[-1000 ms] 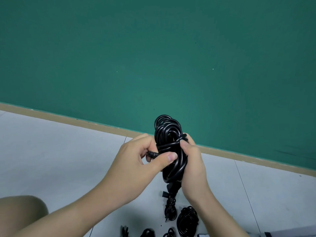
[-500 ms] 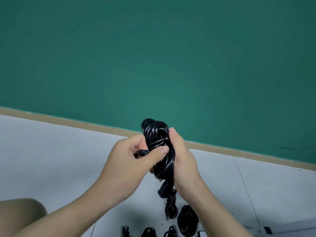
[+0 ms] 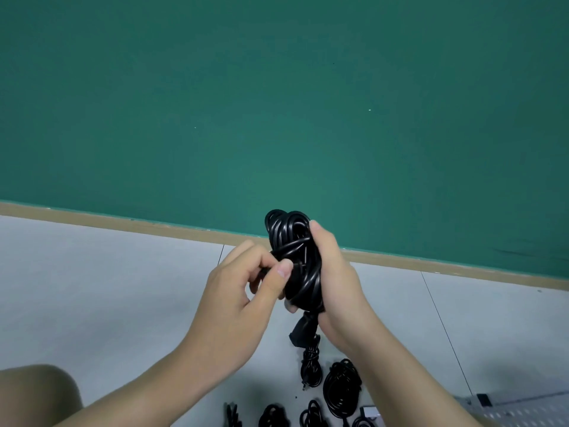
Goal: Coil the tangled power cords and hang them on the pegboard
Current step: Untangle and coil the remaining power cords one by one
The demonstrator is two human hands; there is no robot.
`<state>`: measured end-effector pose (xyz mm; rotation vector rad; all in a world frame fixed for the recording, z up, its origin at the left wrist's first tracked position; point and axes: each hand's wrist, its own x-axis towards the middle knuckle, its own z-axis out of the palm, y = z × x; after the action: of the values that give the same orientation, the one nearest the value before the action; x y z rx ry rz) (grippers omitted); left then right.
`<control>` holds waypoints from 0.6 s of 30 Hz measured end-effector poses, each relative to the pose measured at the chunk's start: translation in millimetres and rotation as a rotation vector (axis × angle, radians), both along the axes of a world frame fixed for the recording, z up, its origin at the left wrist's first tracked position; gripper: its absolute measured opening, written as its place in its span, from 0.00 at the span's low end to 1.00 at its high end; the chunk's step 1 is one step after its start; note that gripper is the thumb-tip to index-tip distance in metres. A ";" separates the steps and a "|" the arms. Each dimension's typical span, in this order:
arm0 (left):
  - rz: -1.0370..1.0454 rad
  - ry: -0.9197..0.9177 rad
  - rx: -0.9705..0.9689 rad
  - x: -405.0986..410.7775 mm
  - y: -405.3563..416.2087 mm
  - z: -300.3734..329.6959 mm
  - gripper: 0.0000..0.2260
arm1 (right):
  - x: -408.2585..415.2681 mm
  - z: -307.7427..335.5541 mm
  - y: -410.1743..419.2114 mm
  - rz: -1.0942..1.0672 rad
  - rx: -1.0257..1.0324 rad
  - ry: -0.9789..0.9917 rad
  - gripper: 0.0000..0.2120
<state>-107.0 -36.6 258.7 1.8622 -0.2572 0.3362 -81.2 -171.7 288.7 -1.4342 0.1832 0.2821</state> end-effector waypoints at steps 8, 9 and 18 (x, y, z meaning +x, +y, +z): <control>-0.137 -0.081 0.251 3.8 8.7 -6.9 0.11 | -2.3 -10.8 -9.7 0.063 0.137 0.148 0.23; -0.110 -0.081 0.264 5.0 7.6 -7.5 0.11 | -2.3 -10.4 -10.0 0.050 0.125 0.140 0.23; -0.053 0.013 0.155 9.9 1.3 -3.6 0.07 | 3.2 -4.4 -13.0 0.073 0.146 0.175 0.21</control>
<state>-97.1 -35.2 255.1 2.0056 -0.3317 0.2741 -78.0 -184.7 284.3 -1.2729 0.2480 0.4724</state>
